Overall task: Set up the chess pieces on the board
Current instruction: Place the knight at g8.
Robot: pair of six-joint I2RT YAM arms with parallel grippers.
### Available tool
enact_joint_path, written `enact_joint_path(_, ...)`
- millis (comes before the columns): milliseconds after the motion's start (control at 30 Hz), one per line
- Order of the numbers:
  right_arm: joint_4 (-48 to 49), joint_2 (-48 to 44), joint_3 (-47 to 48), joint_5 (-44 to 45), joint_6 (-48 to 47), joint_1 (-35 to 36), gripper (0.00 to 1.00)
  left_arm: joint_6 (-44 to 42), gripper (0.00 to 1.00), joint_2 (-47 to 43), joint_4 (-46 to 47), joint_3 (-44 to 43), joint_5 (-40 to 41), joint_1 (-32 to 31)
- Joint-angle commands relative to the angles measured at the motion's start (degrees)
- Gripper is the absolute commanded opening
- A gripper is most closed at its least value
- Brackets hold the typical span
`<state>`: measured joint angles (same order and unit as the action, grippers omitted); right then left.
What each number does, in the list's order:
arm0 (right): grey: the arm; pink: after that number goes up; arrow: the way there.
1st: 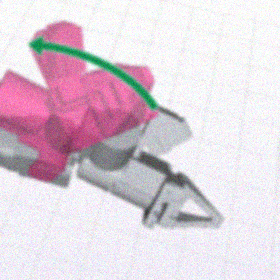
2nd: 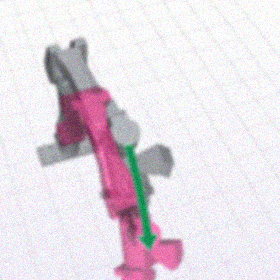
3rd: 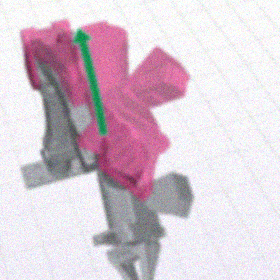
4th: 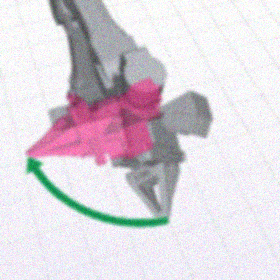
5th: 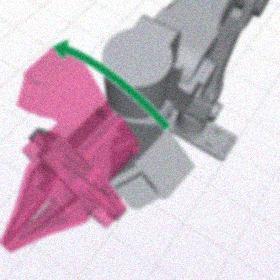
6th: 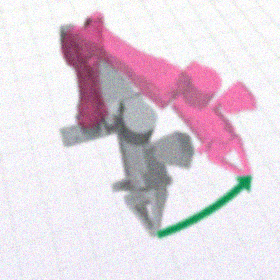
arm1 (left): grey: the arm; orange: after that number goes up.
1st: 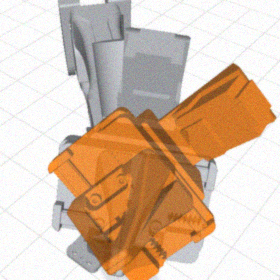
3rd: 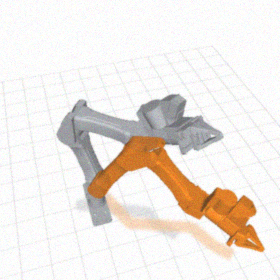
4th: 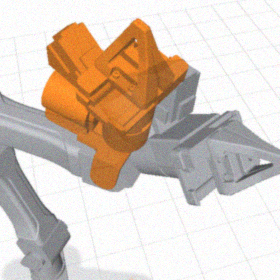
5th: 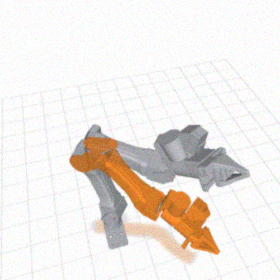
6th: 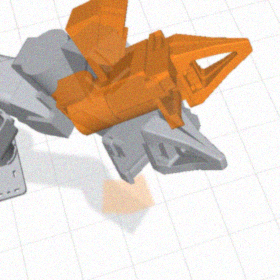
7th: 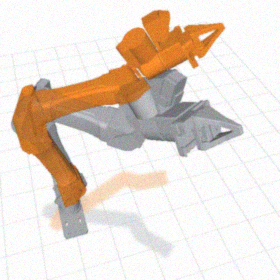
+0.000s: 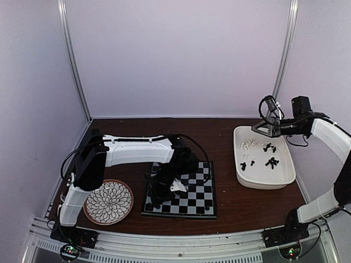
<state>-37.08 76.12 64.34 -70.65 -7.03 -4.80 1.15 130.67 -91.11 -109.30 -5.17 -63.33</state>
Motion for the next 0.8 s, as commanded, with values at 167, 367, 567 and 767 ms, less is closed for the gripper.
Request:
enact_joint_path(167,0.68,-0.90,0.36,-1.39,0.69,-0.21,0.57,-0.62,0.25,-0.58,-1.06,-1.34,-1.54,0.06)
enact_joint_path(367,-3.34,-0.44,2.81,-1.72,-1.51,-0.29,0.57,-0.61,0.34,-7.06,-0.77,-3.06,-2.53,0.16)
enact_joint_path(567,-15.13,1.97,9.91,8.02,-10.65,-0.94,0.56,-1.78,0.38,-16.42,4.67,-13.72,-0.97,0.27)
enact_joint_path(767,-23.38,5.22,14.05,29.09,-17.89,-1.27,0.54,-1.51,0.44,-20.84,24.26,-8.62,4.24,0.50)
